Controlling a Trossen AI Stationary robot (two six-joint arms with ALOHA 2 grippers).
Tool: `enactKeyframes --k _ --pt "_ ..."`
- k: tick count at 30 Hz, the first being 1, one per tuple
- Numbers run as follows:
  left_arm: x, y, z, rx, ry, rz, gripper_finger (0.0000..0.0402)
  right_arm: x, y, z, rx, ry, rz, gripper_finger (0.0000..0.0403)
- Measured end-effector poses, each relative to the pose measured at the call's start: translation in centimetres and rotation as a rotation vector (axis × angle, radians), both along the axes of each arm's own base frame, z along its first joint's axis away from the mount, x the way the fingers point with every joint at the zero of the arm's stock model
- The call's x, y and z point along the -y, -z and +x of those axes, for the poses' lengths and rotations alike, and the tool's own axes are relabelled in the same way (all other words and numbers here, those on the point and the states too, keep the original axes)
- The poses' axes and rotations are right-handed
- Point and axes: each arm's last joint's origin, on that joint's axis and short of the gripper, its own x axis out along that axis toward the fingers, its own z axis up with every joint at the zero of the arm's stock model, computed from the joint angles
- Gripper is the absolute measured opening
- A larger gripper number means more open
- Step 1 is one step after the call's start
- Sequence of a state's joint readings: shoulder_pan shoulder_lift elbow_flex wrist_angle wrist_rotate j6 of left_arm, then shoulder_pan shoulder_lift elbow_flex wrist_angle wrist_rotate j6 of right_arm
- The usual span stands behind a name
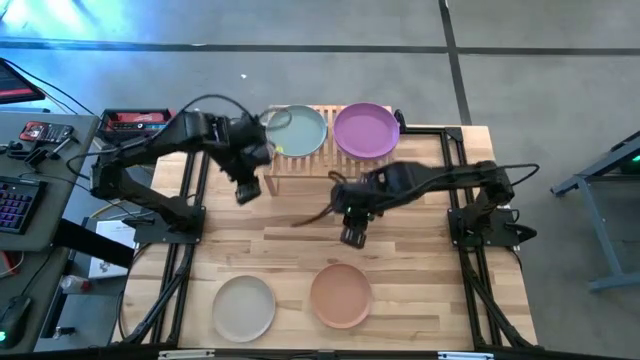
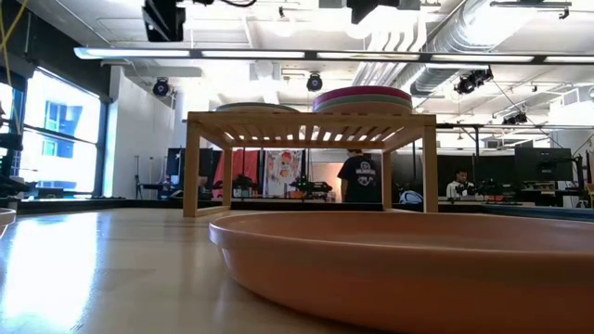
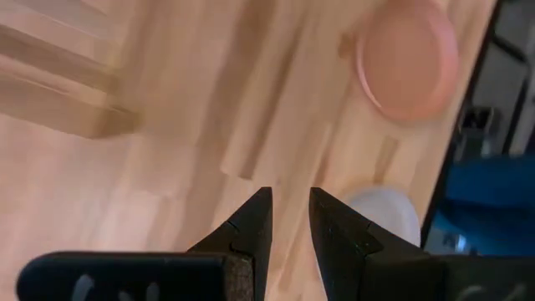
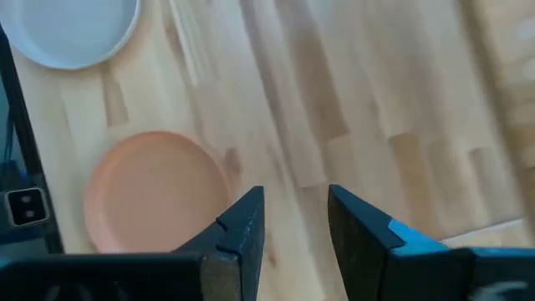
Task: Place and stack plates onto a shelf
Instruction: Stack the brown plate on the light green plate on the shelf
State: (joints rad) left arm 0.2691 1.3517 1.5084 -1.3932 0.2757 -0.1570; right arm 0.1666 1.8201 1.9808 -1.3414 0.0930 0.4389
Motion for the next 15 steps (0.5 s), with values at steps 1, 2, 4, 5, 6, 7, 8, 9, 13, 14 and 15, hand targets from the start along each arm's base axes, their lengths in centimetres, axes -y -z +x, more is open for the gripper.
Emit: enactKeyframes --k 1,2,4,5,6,7,8,9,13,14,15 --pt "0.6 0.2 0.0 -0.005 0.021 -0.004 0.0069 -0.5 0.3 0.2 -0.012 0.009 0.007 0.0110" --pt "1.2 0.3 0.0 -0.008 0.039 -0.007 0.0069 -1.0 0.7 0.3 -0.025 0.019 0.014 0.0110" --pt "2.3 0.5 0.1 -0.013 0.082 -0.008 0.0069 -2.1 1.5 0.7 -0.046 0.027 0.022 0.0110" --pt "2.8 0.7 0.1 -0.020 0.104 -0.010 0.0069 -2.6 1.9 0.9 -0.056 0.030 0.025 0.0110" --pt "3.3 1.0 0.2 -0.030 0.122 -0.011 0.0069 -3.2 2.3 1.0 -0.067 0.025 0.024 0.0110" --pt "3.7 1.2 0.2 -0.041 0.134 -0.013 0.0069 -3.7 2.7 1.2 -0.079 0.025 0.026 0.0110" --pt "4.1 1.5 0.2 -0.054 0.139 -0.011 0.0069 -4.2 3.2 1.4 -0.094 0.025 0.024 0.0110" --pt "4.4 1.7 0.3 -0.066 0.142 -0.004 0.0069 -4.8 3.9 1.7 -0.111 0.027 0.023 0.0110" --pt "5.9 2.8 0.4 -0.095 0.163 -0.001 0.0069 -7.0 6.2 2.3 -0.178 0.012 0.033 0.0110" --pt "6.2 3.1 0.5 -0.100 0.172 -0.001 0.0069 -7.6 6.8 2.5 -0.195 0.000 0.030 0.0110" --pt "6.6 3.4 0.5 -0.108 0.178 -0.003 0.0069 -8.2 7.4 2.6 -0.211 -0.012 0.027 0.0110"
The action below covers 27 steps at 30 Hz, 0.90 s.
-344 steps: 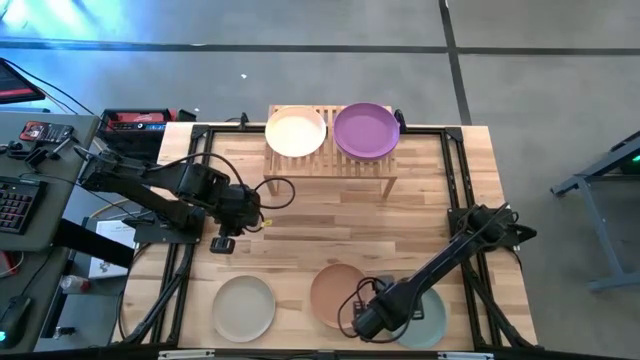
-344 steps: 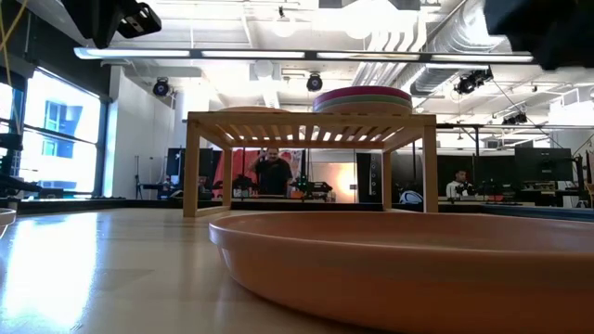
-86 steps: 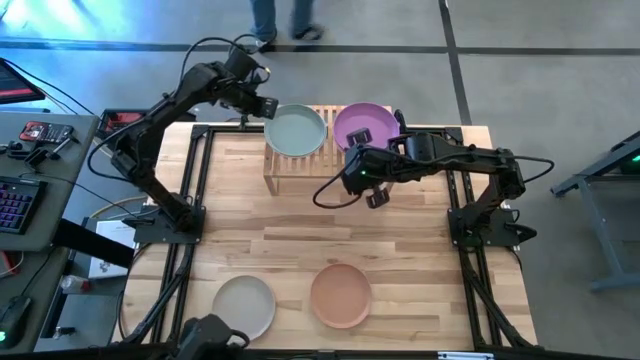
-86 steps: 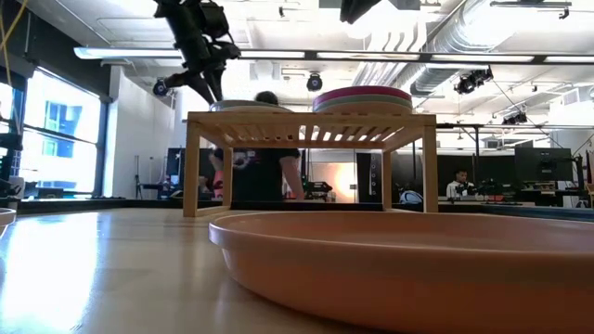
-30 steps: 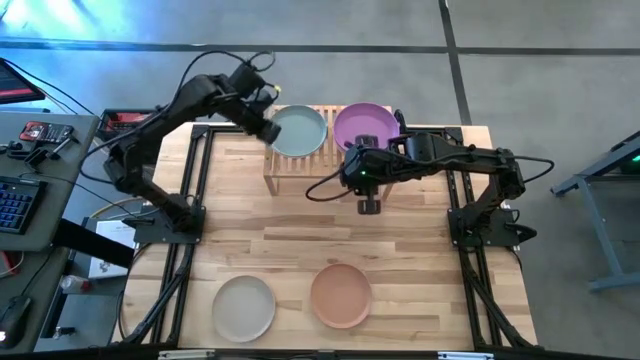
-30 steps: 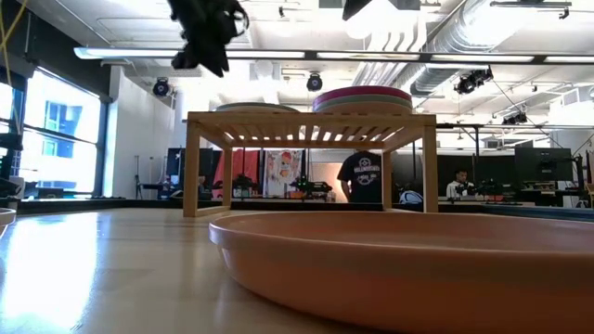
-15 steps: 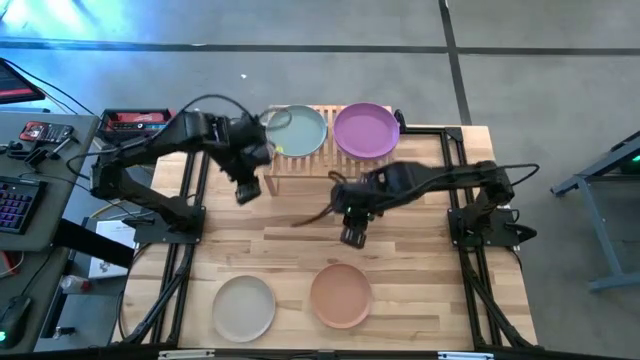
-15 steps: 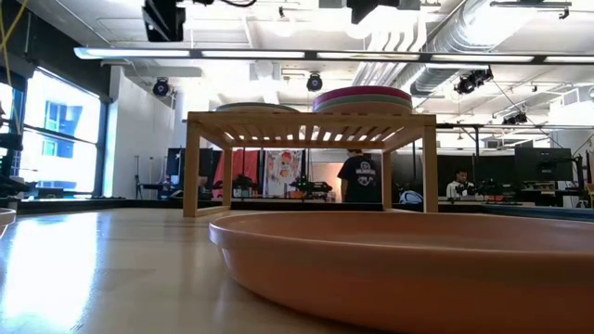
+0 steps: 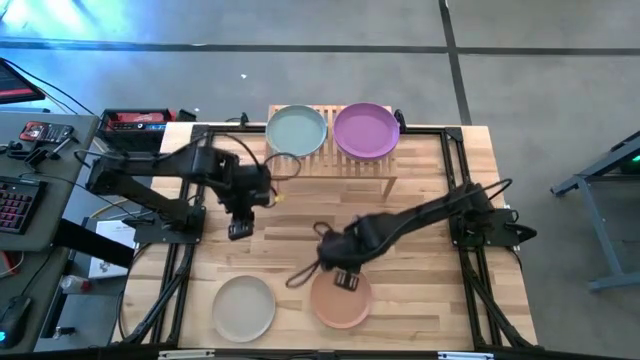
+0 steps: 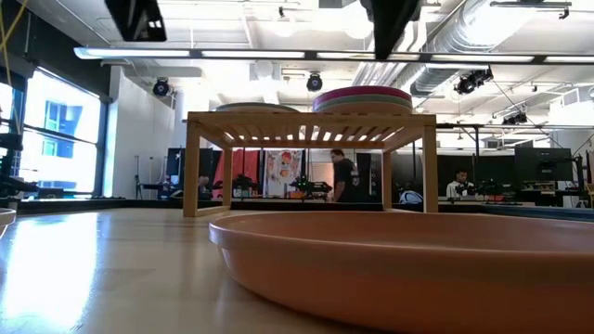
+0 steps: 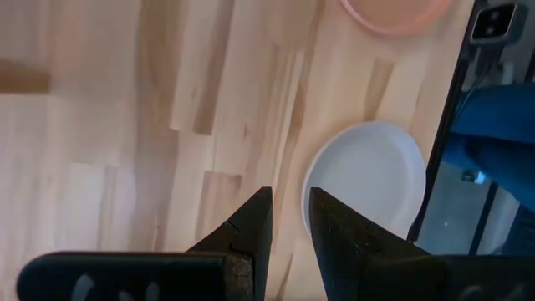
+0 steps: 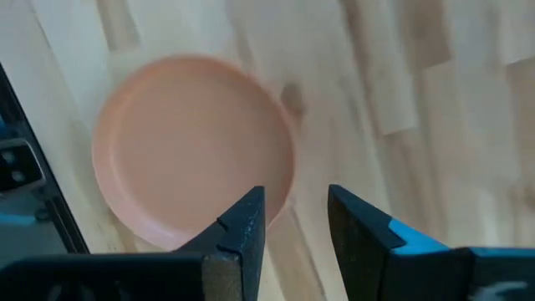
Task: Place and stack plates onto a shelf
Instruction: Stack the brown plate on the light green plate on the shelf
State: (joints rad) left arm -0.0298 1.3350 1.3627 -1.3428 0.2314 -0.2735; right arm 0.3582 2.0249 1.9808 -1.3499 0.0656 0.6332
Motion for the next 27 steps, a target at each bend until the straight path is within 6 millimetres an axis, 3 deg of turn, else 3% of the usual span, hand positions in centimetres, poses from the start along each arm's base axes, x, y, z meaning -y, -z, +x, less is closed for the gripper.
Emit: enactKeyframes --k 10,17,22,27 --pt "3.2 2.1 -0.1 -0.036 0.048 0.008 0.0069 -4.5 5.0 0.4 -0.119 0.003 -0.026 0.0110" --pt "4.8 3.0 0.0 -0.017 0.068 0.005 0.0069 -5.9 8.7 0.3 -0.248 0.144 -0.081 0.0110" --pt "5.7 3.5 -0.1 -0.009 0.102 0.005 0.0069 -5.7 9.2 -0.4 -0.321 0.364 -0.137 0.0110" --pt "6.3 3.6 -0.1 0.001 0.103 -0.003 0.0069 -5.7 9.2 -0.4 -0.304 0.468 -0.141 0.0110"
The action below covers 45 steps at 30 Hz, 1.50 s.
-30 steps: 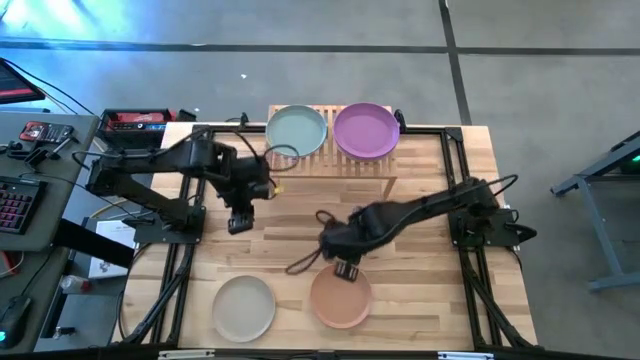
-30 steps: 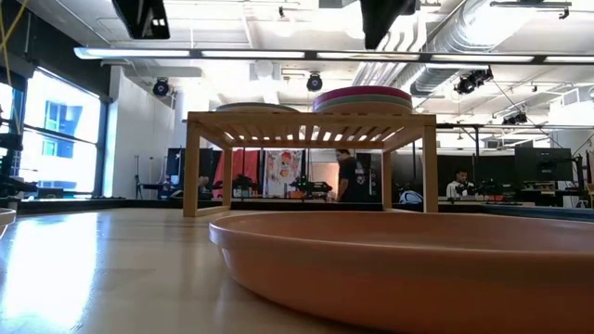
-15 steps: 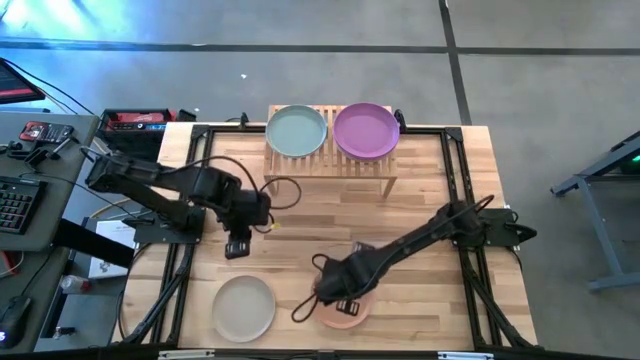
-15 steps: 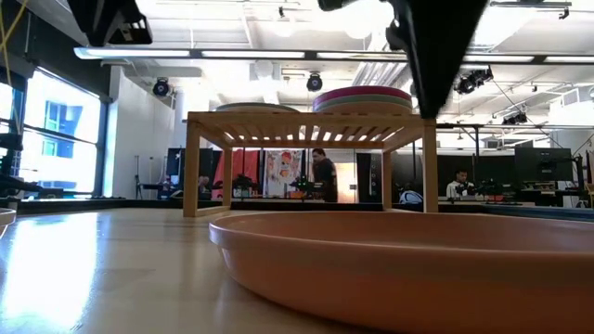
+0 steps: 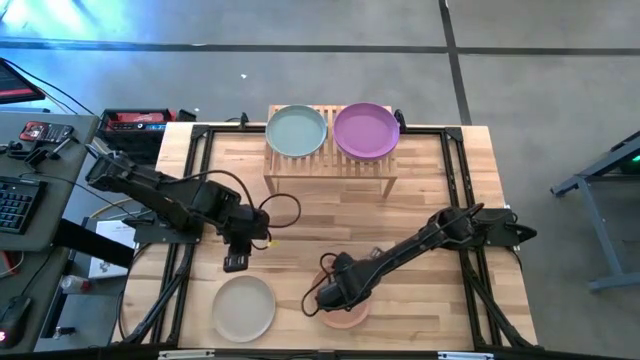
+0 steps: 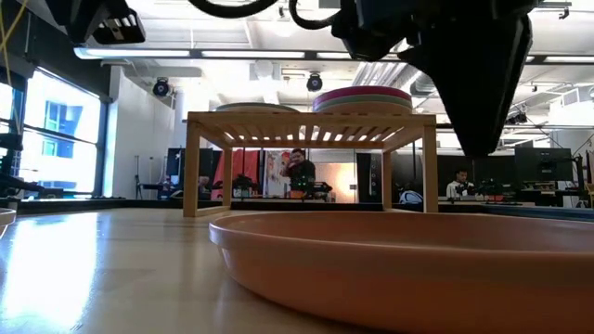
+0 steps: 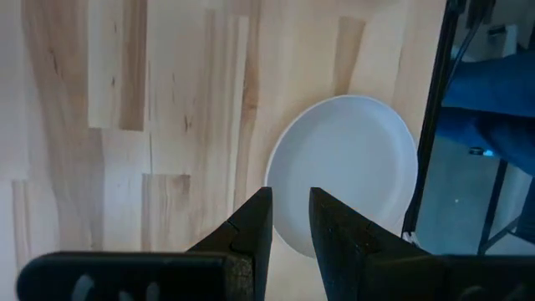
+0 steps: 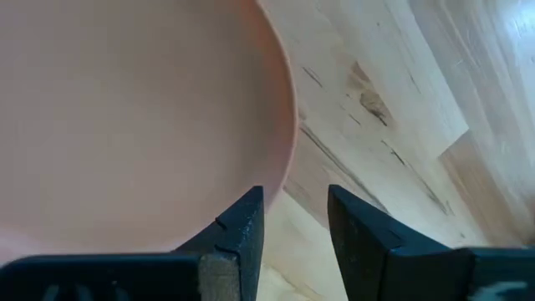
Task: Place and stack plates onto a shelf
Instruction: Stack the brown plate on the light green plate on the shelf
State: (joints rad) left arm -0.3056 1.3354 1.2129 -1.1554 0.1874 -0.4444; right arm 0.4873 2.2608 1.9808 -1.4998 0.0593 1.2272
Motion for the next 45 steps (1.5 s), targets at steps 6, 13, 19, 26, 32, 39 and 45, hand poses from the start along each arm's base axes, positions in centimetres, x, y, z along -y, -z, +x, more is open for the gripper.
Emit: enactKeyframes --k 6,13,19,26,32,39,45 --pt "0.4 0.0 -0.1 0.000 -0.005 -0.006 0.0069 -0.2 1.6 0.0 -0.020 0.023 -0.003 0.0110" --pt "0.6 0.0 -0.2 -0.001 0.001 -0.007 0.0069 -0.6 4.3 -1.0 -0.068 0.057 0.010 0.0110" --pt "0.6 0.0 -0.2 -0.001 0.001 -0.007 0.0069 -0.7 6.0 -1.3 -0.065 0.067 0.070 0.0110" --pt "0.6 0.0 -0.2 -0.001 0.001 -0.007 0.0069 -0.6 6.1 -1.5 -0.085 0.072 0.081 0.0066" --pt "0.5 0.0 -0.1 0.006 -0.004 0.011 0.0069 -0.6 5.9 -1.6 -0.098 0.062 0.085 0.0014" --pt "0.4 0.0 -0.1 0.015 -0.013 0.040 0.0069 -0.3 3.8 -2.3 -0.098 0.078 0.089 0.0003" --pt "0.4 0.0 -0.1 0.016 -0.014 0.042 0.0069 0.7 0.4 -3.3 -0.049 0.129 0.051 0.0000"
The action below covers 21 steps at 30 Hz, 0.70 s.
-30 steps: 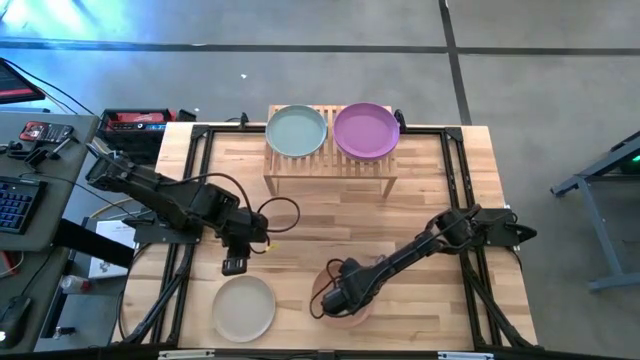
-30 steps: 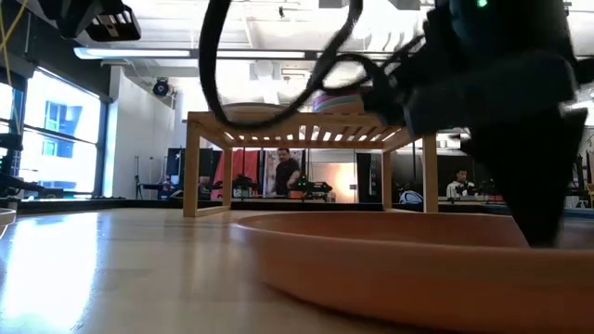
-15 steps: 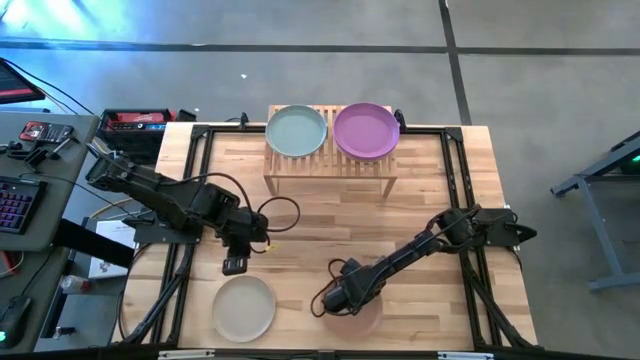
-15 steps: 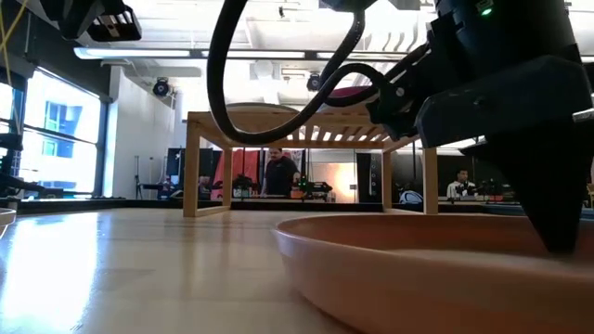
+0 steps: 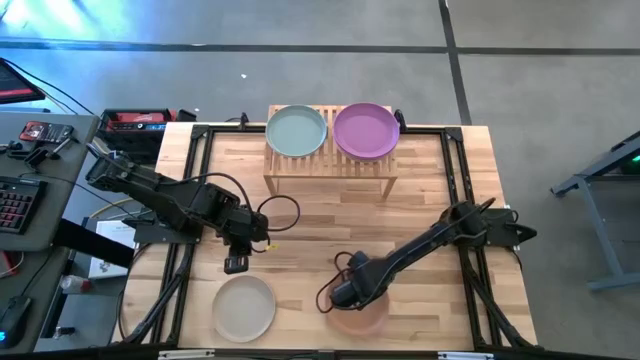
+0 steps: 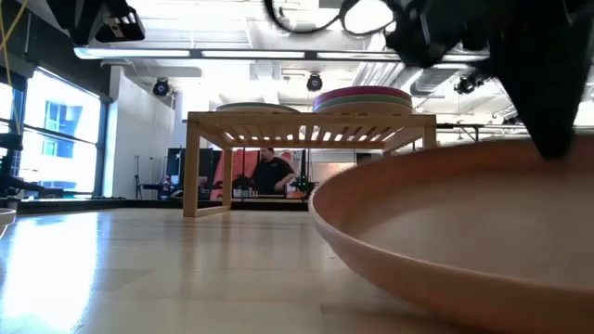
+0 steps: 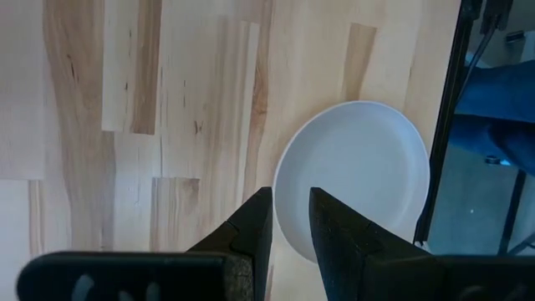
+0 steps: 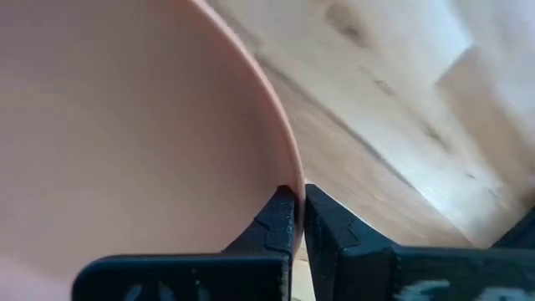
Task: Place and stack plates onto a shelf
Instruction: Stack the brown plate on the light green plate on the shelf
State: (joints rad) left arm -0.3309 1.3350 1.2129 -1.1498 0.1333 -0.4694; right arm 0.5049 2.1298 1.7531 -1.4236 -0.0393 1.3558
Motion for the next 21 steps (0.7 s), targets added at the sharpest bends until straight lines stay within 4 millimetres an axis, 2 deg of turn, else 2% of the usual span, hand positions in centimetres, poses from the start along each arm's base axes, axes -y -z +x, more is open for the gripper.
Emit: enactKeyframes --k 8,15,21 --pt "-0.1 0.0 0.0 0.012 -0.011 0.038 0.0069 1.8 -5.1 -1.3 0.147 0.046 -0.045 0.0000" --pt "-0.5 0.0 0.1 0.037 -0.052 0.121 0.0069 4.3 -9.5 -2.6 0.317 0.098 -0.127 0.0000" --pt "-1.7 0.0 0.6 0.040 -0.256 0.117 0.0069 6.8 -12.0 -3.4 0.424 0.124 -0.200 0.0000"
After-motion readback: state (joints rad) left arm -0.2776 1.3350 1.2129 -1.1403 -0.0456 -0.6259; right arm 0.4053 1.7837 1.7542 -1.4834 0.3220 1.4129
